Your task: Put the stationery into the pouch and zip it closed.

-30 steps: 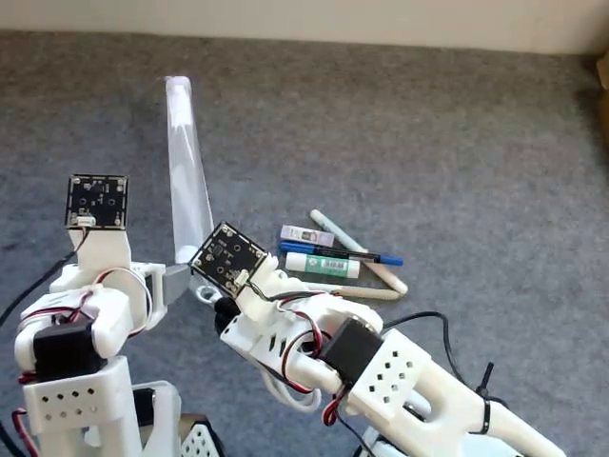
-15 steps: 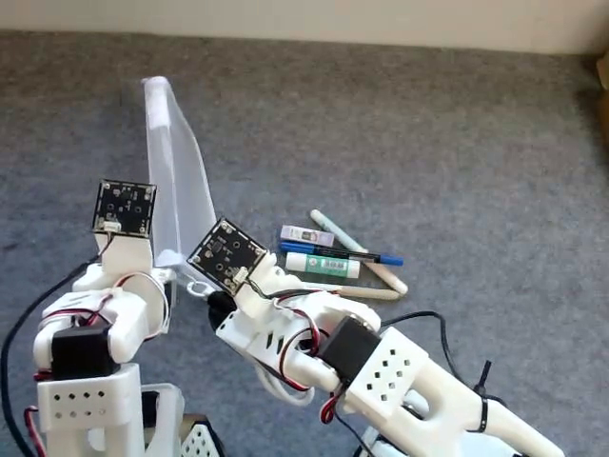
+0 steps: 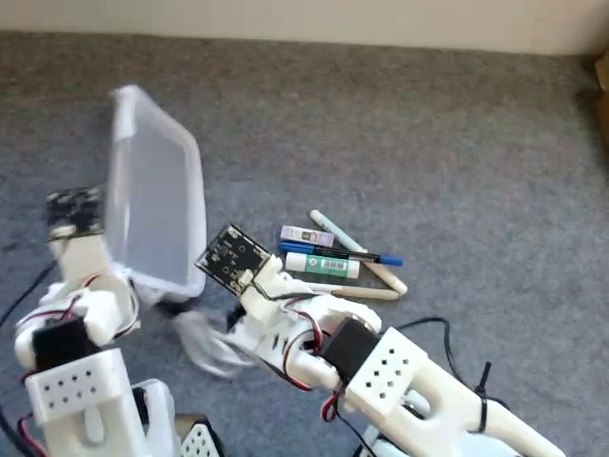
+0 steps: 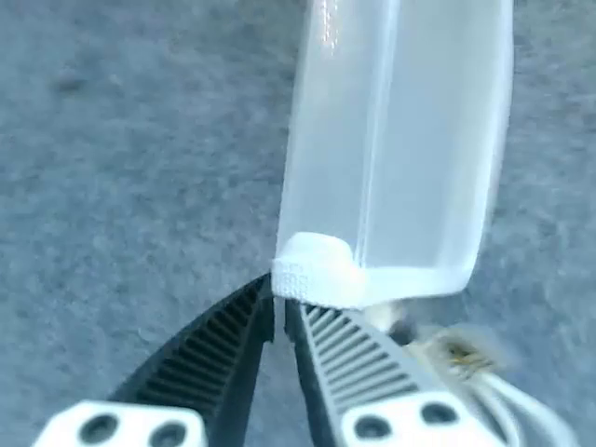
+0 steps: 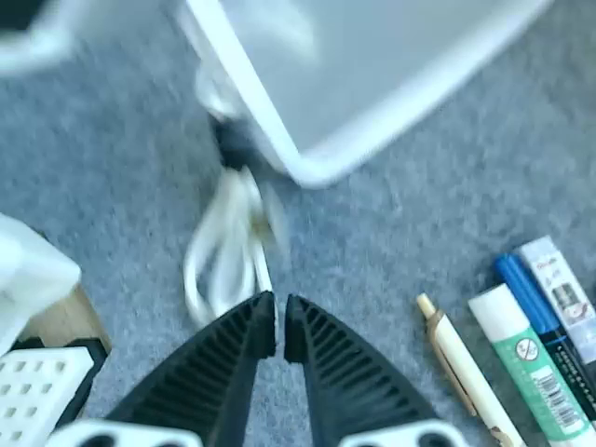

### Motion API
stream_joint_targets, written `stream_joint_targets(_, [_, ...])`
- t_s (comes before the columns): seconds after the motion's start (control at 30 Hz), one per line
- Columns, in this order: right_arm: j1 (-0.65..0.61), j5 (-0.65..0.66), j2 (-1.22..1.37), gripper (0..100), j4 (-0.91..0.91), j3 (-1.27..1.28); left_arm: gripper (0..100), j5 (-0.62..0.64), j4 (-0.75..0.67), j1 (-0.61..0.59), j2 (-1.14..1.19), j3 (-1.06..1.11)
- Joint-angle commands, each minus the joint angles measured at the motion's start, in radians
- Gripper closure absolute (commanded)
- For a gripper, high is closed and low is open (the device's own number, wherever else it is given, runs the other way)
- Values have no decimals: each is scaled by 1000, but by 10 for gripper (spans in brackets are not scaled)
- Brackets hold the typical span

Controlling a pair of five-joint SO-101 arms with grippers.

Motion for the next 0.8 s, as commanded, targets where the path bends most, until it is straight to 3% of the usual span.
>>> stream_joint_targets(0.0, [12, 14, -25, 995, -8, 35, 979, 0, -17, -39, -4, -10])
stream_joint_targets(0.3, [13, 6, -27, 991, -2, 58, 947, -5, -14, -36, -5, -8])
stream_joint_targets(0.53, [13, -64, -25, 894, 51, 54, 615, -5, 46, -39, -12, 30])
stream_joint_targets(0.77, [13, -72, -4, 890, 56, -15, 628, -6, 167, -39, -8, -93])
